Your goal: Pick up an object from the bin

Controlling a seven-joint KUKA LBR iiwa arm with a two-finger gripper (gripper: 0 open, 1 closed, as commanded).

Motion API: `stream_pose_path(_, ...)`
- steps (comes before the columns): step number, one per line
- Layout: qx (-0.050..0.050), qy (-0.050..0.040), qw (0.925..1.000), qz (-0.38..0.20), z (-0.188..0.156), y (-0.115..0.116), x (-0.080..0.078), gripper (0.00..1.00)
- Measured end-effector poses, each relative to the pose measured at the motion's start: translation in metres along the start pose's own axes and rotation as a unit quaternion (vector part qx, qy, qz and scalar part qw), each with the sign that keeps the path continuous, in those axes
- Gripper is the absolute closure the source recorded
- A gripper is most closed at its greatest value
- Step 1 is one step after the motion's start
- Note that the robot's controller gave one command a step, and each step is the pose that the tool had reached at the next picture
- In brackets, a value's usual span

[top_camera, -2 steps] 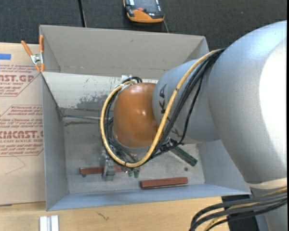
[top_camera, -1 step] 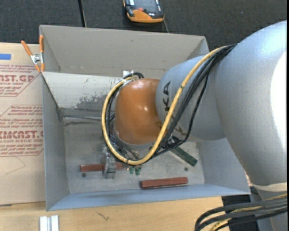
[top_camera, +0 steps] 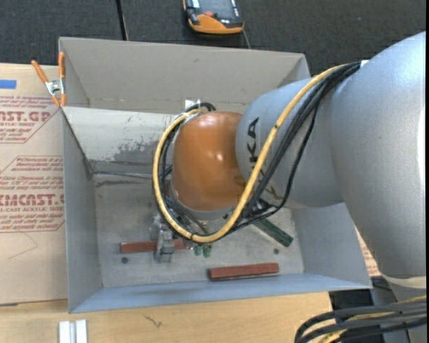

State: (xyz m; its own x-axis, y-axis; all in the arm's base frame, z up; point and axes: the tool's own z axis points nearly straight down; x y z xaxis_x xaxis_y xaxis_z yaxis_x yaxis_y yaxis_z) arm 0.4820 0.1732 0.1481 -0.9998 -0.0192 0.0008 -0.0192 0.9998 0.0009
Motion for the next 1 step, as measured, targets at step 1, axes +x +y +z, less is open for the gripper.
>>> stream_pose_path(1, 0.000, -0.0007, 1.0000, 0.000, -0.0120, 0.0002, -0.0001, 1.00)
